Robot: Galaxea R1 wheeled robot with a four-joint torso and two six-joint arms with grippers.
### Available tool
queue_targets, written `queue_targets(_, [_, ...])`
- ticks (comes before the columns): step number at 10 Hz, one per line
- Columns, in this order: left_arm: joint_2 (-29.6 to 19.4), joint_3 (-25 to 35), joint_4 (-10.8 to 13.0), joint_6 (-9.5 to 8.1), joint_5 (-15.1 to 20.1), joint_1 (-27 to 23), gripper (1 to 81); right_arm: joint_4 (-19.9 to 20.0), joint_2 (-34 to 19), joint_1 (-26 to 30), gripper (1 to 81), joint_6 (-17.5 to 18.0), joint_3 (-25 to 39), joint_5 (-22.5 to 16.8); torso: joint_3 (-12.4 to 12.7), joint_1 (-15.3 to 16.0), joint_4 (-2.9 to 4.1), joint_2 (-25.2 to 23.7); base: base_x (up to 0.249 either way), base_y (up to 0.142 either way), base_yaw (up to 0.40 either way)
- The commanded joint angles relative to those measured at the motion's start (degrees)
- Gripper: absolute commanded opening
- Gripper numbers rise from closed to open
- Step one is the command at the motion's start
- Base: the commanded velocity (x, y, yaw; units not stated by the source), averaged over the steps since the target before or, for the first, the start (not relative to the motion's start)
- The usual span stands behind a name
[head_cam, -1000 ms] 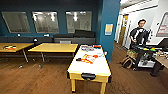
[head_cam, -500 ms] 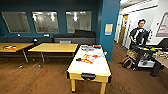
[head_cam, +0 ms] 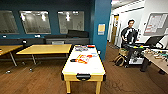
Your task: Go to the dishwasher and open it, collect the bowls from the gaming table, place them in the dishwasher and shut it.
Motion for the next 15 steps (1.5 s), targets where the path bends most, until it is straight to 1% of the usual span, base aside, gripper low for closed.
queue_targets(1, [0.1, -2.3, 0.8, 0.18, 1.4, -3.2, 1.0, -0.7, -0.6, 1.9, 1.0, -0.2, 0.1, -1.8, 0.0, 0.0, 0.0, 0.0, 0.0, 0.0, -0.398])
queue_targets(5, [0.7, -3.2, 1.2, 0.09, 1.3, -3.3, 1.0, -0.6, -0.3, 1.8, 1.0, -0.3, 0.0, -2.0, 0.0, 0.0, 0.0, 0.0, 0.0, 0.0, -0.399])
queue_targets(7, [1.0, -3.5, 0.6, 0.09, 1.7, -3.2, 1.0, -0.6, 0.3, 2.0, 1.0, -0.3, -0.2, -2.9, 0.0, 0.0, 0.0, 0.0, 0.0, 0.0, -0.399])
queue_targets(9, [2.0, -6.0, 0.3, -0.26, 1.9, -3.1, 1.0, -0.7, 0.4, 2.0, 1.0, -0.5, -0.5, -3.1, 0.0, 0.0, 0.0, 0.0, 0.0, 0.0, -0.399])
queue_targets(11, [4.0, -9.5, 0.3, -0.53, 4.0, -3.1, 1.0, -1.1, 0.5, 2.1, 1.0, -0.6, -0.9, -4.1, 0.0, 0.0, 0.0, 0.0, 0.0, 0.0, -0.399])
queue_targets(13, [4.4, -10.0, 0.2, -0.7, 4.1, -3.1, 1.0, -1.8, 1.1, 2.2, 1.0, -0.6, -1.0, -4.8, 0.0, 0.0, 0.0, 0.0, 0.0, 0.0, -0.399])
queue_targets(15, [4.7, -9.9, 0.1, -0.7, 7.0, -3.4, 1.0, -2.6, 1.4, 2.3, 1.0, -0.6, -1.0, -6.1, 0.0, 0.0, 0.0, 0.0, 0.0, 0.0, -0.399])
